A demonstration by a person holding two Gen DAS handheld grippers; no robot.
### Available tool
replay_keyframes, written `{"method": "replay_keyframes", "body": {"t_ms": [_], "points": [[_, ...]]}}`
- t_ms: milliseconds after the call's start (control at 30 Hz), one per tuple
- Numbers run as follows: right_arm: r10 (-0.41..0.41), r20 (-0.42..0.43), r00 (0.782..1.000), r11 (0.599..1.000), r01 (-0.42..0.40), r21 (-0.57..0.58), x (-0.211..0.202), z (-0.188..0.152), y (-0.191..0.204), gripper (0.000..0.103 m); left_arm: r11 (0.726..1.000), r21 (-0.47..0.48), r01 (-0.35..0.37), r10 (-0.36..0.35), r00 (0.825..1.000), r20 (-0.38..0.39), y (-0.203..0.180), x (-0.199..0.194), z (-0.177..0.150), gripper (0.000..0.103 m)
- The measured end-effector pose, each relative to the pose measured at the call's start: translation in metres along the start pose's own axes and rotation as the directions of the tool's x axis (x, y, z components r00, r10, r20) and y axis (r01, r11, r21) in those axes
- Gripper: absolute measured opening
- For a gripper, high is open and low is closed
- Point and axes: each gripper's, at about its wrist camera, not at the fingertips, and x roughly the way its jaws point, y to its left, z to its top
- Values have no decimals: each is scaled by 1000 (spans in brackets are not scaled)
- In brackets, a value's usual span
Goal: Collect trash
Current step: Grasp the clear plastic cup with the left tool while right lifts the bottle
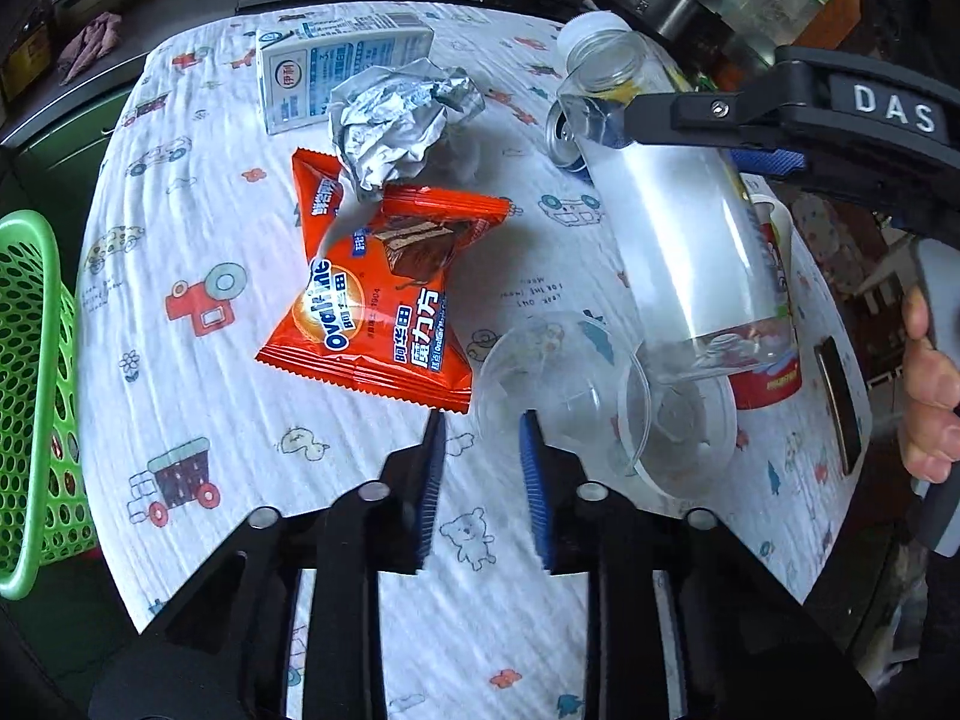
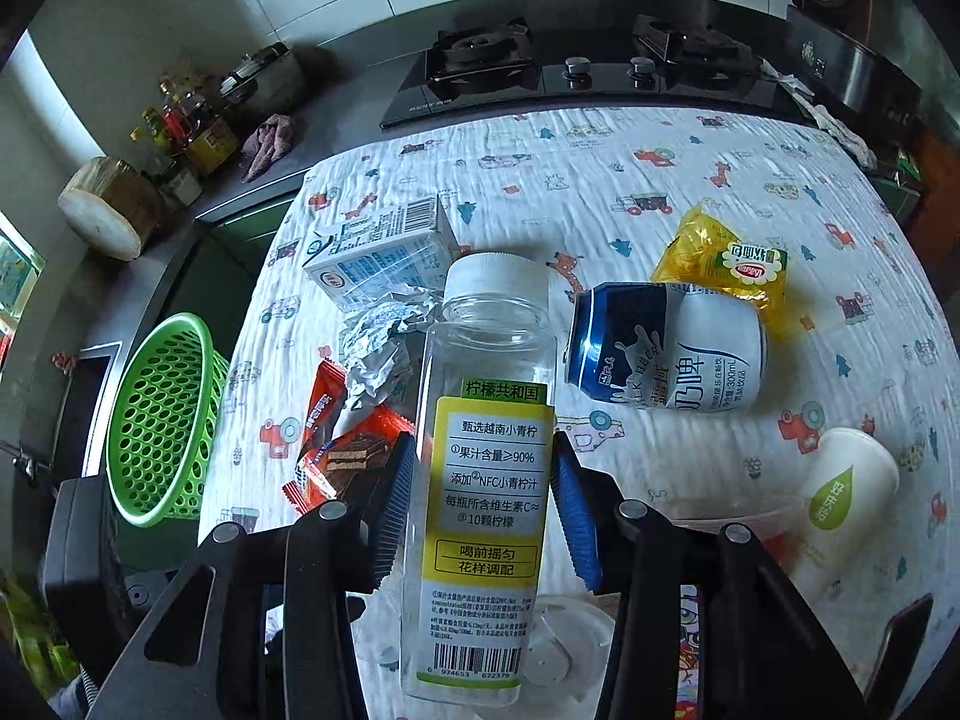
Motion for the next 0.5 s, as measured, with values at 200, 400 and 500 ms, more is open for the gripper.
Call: {"method": "replay_keyframes", "body": {"t_ms": [200, 400, 500], "points": [[9, 15, 1000, 999, -9, -31, -15, -9, 6, 43, 1000, 14, -5, 4, 1000, 14, -4, -4, -6, 1], [25, 27, 999, 996, -22, -81, -30, -19, 19, 43, 1000, 15, -17, 16, 998, 60, -1, -30, -15, 0], [37, 36, 999, 993, -33, -109, -38, -23, 28, 43, 1000, -2, -23, 23, 996, 87, 7, -46, -21, 0]]}}
